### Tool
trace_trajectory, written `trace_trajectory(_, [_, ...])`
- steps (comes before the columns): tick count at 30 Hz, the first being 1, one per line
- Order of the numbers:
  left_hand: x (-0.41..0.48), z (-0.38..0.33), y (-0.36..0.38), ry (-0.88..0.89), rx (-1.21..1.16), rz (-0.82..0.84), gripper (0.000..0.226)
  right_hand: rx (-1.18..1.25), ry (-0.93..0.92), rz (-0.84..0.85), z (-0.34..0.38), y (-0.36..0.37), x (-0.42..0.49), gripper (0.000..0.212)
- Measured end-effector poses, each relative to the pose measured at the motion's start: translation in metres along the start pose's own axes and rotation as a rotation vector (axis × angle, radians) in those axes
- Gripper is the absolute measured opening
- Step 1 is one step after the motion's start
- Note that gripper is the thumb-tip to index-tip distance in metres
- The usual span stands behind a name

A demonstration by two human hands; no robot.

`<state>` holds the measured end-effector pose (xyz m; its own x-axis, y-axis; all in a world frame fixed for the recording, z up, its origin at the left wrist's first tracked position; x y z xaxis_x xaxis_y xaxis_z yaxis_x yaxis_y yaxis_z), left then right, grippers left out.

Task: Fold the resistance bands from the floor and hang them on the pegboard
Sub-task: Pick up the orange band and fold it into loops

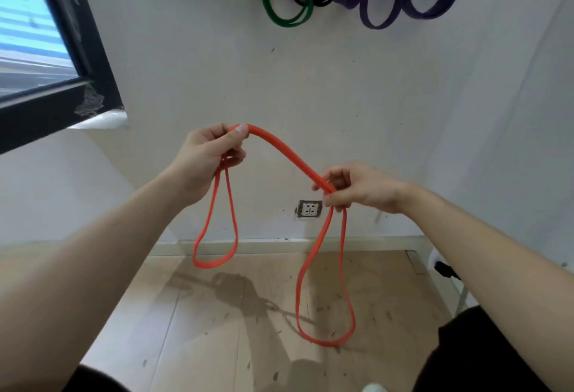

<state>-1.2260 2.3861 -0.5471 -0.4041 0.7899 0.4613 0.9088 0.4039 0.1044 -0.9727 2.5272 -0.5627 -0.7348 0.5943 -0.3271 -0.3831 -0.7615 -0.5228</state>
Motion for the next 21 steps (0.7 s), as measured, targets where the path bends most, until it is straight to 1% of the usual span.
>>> trace_trajectory(4, [-0.009,0.016,-0.027,-0.057,0.101,0.021,0.020,0.105,-0.091,-0.095,0.015,-0.006,-0.007,0.025])
trace_trajectory(5, [-0.012,0.019,-0.032,-0.077,0.123,0.044,0.026,0.147,-0.121,-0.133,0.020,-0.008,-0.009,0.025])
trace_trajectory(7, [-0.017,0.024,-0.039,-0.110,0.189,0.101,0.048,0.204,-0.186,-0.195,0.029,-0.009,-0.012,0.024])
trace_trajectory(8, [-0.019,0.026,-0.039,-0.118,0.222,0.133,0.049,0.214,-0.213,-0.221,0.034,-0.009,-0.014,0.023])
trace_trajectory(11, [-0.024,0.025,-0.027,-0.120,0.281,0.228,0.033,0.210,-0.298,-0.289,0.049,-0.006,-0.019,0.022])
trace_trajectory(13, [-0.024,0.020,-0.015,-0.097,0.283,0.264,0.030,0.203,-0.350,-0.313,0.056,-0.003,-0.021,0.020])
trace_trajectory(16, [-0.022,0.014,0.004,-0.059,0.226,0.266,0.029,0.173,-0.396,-0.339,0.062,0.002,-0.020,0.019])
trace_trajectory(19, [-0.021,0.004,0.025,0.011,0.188,0.245,0.021,0.136,-0.429,-0.349,0.066,0.006,-0.018,0.018])
trace_trajectory(21, [-0.020,-0.001,0.037,0.059,0.179,0.223,0.021,0.088,-0.438,-0.346,0.068,0.009,-0.017,0.018])
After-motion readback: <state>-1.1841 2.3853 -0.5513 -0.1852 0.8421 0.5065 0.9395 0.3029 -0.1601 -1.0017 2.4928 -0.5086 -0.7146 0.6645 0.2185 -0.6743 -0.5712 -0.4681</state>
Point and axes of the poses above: each hand's wrist, its own x-axis towards the middle knuckle, its own y-axis out of the palm, z = x × y, the point moved 1 cm from there along x, towards the middle knuckle, and after that the axes turned 15 degrees about y, right-handed, at the moved point
